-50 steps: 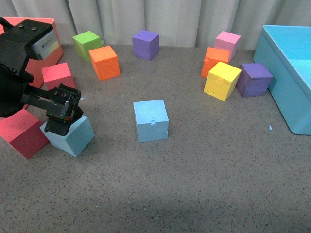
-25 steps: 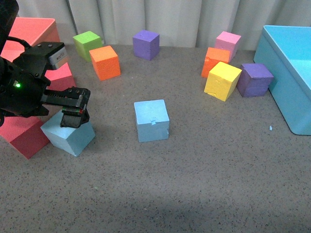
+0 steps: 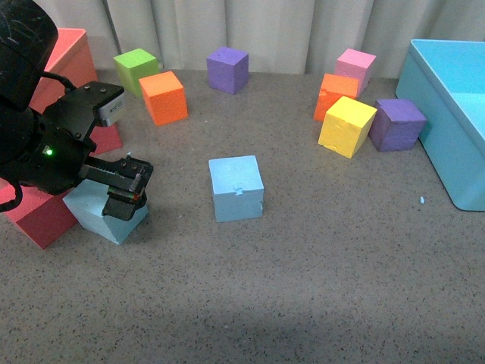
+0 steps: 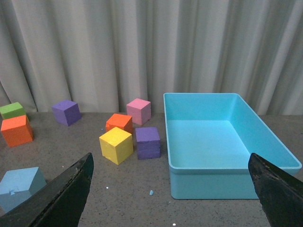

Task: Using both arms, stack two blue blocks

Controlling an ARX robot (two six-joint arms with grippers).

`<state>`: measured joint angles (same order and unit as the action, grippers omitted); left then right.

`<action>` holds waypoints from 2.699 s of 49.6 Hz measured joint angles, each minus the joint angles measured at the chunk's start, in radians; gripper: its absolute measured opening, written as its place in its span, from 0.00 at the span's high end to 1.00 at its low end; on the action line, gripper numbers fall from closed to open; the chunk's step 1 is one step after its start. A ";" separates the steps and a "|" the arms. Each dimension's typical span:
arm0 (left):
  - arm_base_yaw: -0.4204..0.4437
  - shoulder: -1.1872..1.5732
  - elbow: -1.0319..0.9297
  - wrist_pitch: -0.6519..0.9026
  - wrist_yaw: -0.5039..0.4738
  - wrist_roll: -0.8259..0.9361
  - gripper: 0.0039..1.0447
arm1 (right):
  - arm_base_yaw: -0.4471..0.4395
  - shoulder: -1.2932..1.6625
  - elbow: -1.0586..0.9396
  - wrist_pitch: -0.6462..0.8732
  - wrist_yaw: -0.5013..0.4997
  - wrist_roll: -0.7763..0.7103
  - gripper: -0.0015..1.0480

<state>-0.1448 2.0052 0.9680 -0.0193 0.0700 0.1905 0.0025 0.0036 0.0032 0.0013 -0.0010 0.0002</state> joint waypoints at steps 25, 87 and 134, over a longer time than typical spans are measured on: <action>-0.047 -0.061 0.014 -0.025 0.002 -0.109 0.55 | 0.000 0.000 0.000 0.000 0.000 0.000 0.09; -0.401 0.024 0.386 -0.341 -0.307 -0.746 0.60 | 0.000 0.000 0.000 0.000 0.000 0.000 0.09; -0.426 0.071 0.439 -0.368 -0.307 -0.749 0.44 | 0.000 0.000 0.000 0.000 0.000 0.000 0.09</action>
<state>-0.5705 2.0758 1.4071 -0.3870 -0.2371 -0.5587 0.0025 0.0036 0.0032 0.0013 -0.0013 0.0002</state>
